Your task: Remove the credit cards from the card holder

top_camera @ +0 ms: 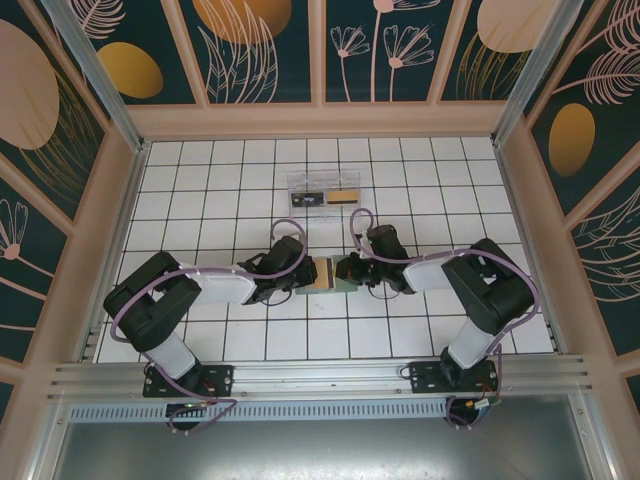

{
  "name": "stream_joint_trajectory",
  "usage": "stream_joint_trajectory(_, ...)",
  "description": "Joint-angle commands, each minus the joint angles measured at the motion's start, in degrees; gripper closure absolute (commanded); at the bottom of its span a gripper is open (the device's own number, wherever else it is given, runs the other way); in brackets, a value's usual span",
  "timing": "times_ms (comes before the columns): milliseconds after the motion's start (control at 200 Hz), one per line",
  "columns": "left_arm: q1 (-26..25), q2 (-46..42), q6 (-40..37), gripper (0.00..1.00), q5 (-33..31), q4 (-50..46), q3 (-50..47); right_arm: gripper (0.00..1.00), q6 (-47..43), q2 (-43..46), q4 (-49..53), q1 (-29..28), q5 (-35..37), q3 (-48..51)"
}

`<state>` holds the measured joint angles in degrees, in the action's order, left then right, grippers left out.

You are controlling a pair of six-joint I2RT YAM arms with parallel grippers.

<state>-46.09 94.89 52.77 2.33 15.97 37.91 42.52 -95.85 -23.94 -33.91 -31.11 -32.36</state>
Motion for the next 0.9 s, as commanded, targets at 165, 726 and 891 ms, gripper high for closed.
stream_joint_trajectory(165, -0.14, 0.39, 0.14, 1.00, -1.91, -4.82, -2.18, 1.00, 0.61, 2.36, -2.15, 2.19, -1.18, 3.61)
stream_joint_trajectory(726, -0.12, -4.96, 0.56, 1.00, -1.90, -4.83, -1.48, 1.00, -8.67, 26.73, 16.79, 10.16, 3.68, 4.47)
stream_joint_trajectory(891, -0.11, -11.17, 1.02, 0.83, -2.23, -4.75, -0.43, 1.00, -14.27, 30.51, 26.32, 10.17, 7.61, -1.57)
